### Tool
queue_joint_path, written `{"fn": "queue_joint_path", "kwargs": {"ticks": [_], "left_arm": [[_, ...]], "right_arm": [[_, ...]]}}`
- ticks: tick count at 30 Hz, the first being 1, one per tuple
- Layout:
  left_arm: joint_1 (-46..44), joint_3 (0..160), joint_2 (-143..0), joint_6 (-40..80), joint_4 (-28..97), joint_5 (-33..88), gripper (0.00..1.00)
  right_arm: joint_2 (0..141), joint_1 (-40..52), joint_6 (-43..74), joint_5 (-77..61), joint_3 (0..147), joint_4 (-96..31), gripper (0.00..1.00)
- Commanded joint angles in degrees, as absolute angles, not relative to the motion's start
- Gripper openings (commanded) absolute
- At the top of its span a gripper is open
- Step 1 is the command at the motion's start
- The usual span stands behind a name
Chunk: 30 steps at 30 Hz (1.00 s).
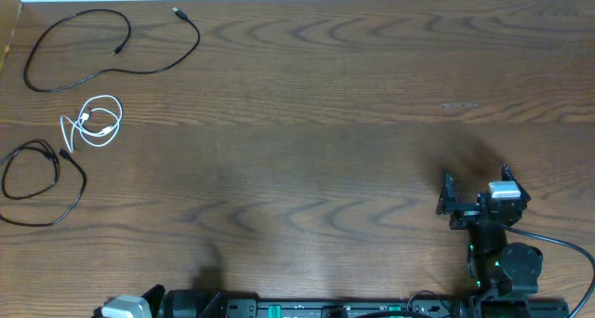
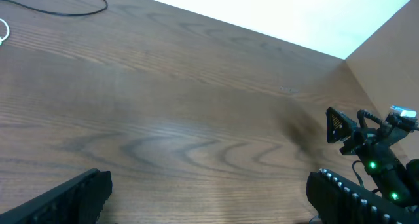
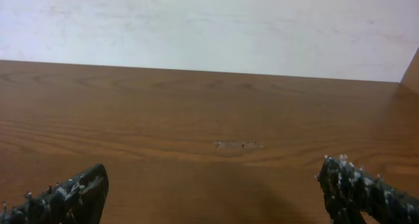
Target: Untangle cables
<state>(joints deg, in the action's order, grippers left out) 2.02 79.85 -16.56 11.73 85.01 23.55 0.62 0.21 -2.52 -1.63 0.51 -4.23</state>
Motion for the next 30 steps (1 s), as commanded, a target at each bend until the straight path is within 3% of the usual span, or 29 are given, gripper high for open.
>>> {"fn": "queue_joint_path", "kwargs": {"ticks": [1, 30], "left_arm": [[1.74, 80.12, -16.67, 10.96, 84.84, 23.05, 1.00], [1.74, 80.03, -16.67, 10.96, 87.35, 20.40, 1.00]], "right_arm": [[0.30, -0.08, -1.76, -1.21, 0.32, -4.43, 0.99], [0.30, -0.05, -1.76, -1.21, 0.32, -4.34, 0.99]]}}
